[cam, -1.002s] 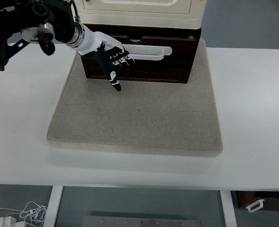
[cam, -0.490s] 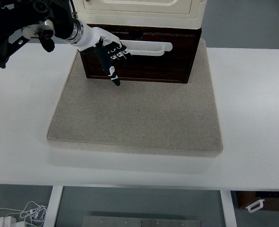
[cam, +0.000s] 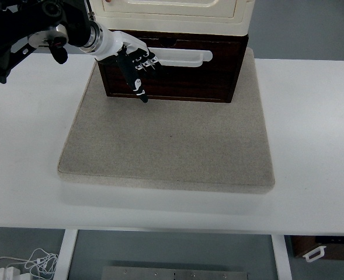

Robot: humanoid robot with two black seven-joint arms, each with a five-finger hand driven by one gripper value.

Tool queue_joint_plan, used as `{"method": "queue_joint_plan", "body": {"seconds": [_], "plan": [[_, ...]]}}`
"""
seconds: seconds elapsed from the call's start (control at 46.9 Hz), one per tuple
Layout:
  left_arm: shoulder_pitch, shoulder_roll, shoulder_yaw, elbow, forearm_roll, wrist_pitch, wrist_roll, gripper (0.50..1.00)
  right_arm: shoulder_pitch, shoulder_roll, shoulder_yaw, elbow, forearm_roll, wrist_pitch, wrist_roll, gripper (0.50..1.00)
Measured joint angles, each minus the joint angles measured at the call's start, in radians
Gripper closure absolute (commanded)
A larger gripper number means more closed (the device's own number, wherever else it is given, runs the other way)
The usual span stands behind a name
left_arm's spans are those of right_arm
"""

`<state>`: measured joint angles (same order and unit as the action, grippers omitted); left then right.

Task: Close drawer under combined cabinet

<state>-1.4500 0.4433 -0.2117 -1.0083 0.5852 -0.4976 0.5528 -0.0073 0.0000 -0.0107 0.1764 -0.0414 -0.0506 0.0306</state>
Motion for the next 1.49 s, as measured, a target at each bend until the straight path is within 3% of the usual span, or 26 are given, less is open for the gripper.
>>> {"method": "queue_joint_plan", "body": {"seconds": [0.277,0.554,0.746,0.981,1.236,1.322,1.492], "plan": [[0.0,0.0,-0.007,-0.004,0.0,0.001,-0.004,0.51,0.0,0.0,0.001,0.0,0.0,0.0,0.0,0.548],[0.005,-0.001,-0.066,-0.058,-0.021,-0.074,-0.032,0.506,0.0,0.0,0.001,0.0,0.0,0.0,0.0,0.548],[0.043,-0.016,-0.171,-0.108,-0.052,-0.086,-0.16,0.506,0.0,0.0,0.0,0.0,0.0,0.0,0.0,0.548],[0.054,-0.046,-0.356,-0.073,-0.054,-0.067,-0.405,0.506,0.0,0.0,0.0,0.0,0.0,0.0,0.0,0.548],[0.016,-0.045,-0.625,0.067,-0.086,0.067,-0.577,0.504,0.0,0.0,0.001,0.0,0.0,0.0,0.0,0.548],[-0.007,-0.034,-0.678,0.109,-0.128,0.11,-0.615,0.504,-0.001,0.0,0.001,0.0,0.0,0.0,0.0,0.548],[-0.024,0.035,-0.786,0.156,-0.239,0.218,-0.622,0.504,-0.001,0.0,0.001,0.0,0.0,0.0,0.0,0.548]]}}
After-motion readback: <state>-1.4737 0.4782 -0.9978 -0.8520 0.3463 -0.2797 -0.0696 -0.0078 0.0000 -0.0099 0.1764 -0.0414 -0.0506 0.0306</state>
